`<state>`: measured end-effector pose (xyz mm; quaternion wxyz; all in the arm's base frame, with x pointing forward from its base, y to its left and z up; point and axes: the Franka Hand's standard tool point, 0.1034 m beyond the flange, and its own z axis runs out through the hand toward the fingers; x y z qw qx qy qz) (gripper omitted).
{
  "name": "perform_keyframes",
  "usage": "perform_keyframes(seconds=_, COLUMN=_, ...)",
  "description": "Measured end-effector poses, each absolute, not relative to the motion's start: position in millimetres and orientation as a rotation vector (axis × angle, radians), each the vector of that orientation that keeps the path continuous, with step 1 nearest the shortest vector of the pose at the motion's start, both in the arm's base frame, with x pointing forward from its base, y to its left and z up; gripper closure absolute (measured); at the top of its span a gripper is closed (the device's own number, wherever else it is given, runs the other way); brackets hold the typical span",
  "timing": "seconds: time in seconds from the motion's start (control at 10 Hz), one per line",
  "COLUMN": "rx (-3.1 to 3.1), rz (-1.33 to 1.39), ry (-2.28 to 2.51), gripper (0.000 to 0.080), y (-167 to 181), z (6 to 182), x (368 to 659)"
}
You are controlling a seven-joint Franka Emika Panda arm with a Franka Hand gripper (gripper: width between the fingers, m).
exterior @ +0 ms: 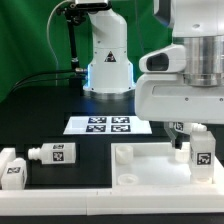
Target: Assemble one leg
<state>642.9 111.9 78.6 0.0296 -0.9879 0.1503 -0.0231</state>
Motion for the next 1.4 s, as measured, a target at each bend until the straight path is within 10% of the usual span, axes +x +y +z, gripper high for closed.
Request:
perform_keyframes(seconds=0.3, rx=-3.026, rz=-0.064, ry=0.577, gripper=0.0264, y=112.2, z=77.0, x=642.0)
perform_keyframes(seconds=0.5, rx=-2.968, rz=-0.054, ry=0.814, gripper=0.0515, y=112.1, z=76.3, x=641.7)
perform_keyframes(seconds=1.4, rx=-2.230, rz=0.027, ry=2.042, gripper=0.0514, y=116.0, z=74.1, x=640.5)
